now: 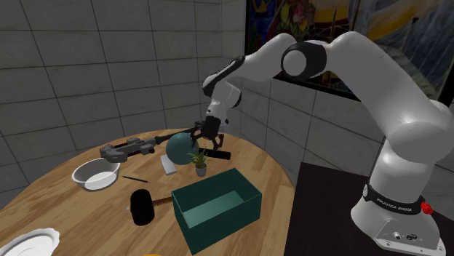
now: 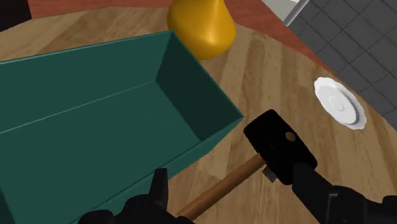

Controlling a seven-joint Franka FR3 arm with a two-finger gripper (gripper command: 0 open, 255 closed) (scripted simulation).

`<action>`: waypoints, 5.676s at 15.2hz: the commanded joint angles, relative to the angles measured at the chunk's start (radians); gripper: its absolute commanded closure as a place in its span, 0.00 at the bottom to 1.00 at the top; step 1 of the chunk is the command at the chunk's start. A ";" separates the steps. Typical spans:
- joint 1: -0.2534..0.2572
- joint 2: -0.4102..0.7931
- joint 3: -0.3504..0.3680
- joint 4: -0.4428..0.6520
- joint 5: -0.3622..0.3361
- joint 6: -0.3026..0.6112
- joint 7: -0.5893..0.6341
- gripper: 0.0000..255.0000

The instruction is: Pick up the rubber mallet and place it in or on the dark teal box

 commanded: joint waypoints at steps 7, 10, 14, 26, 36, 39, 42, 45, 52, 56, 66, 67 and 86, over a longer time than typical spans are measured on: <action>-0.271 0.248 0.179 -0.133 0.585 0.097 0.114 0.00; -0.283 0.282 0.214 -0.151 0.664 0.128 0.111 0.00; -0.257 0.301 0.228 -0.126 0.682 0.153 0.115 0.00; -0.240 0.301 0.235 -0.123 0.696 0.167 0.115 1.00; -0.202 0.253 0.221 -0.149 0.700 0.250 0.137 0.00; -0.043 0.165 0.193 -0.172 0.680 0.511 0.265 0.00; 0.156 0.160 0.115 -0.109 0.560 0.723 0.511 0.00; 0.384 0.236 -0.047 0.022 0.326 0.811 0.899 0.00; 0.604 0.541 -0.341 0.436 0.011 0.654 1.479 0.00; 0.582 0.641 -0.346 0.574 -0.007 0.632 1.526 0.00; 0.578 0.667 -0.351 0.619 -0.016 0.621 1.547 1.00; 0.585 0.651 -0.348 0.591 -0.010 0.629 1.538 1.00; 0.632 0.441 -0.358 0.348 0.008 0.632 1.480 1.00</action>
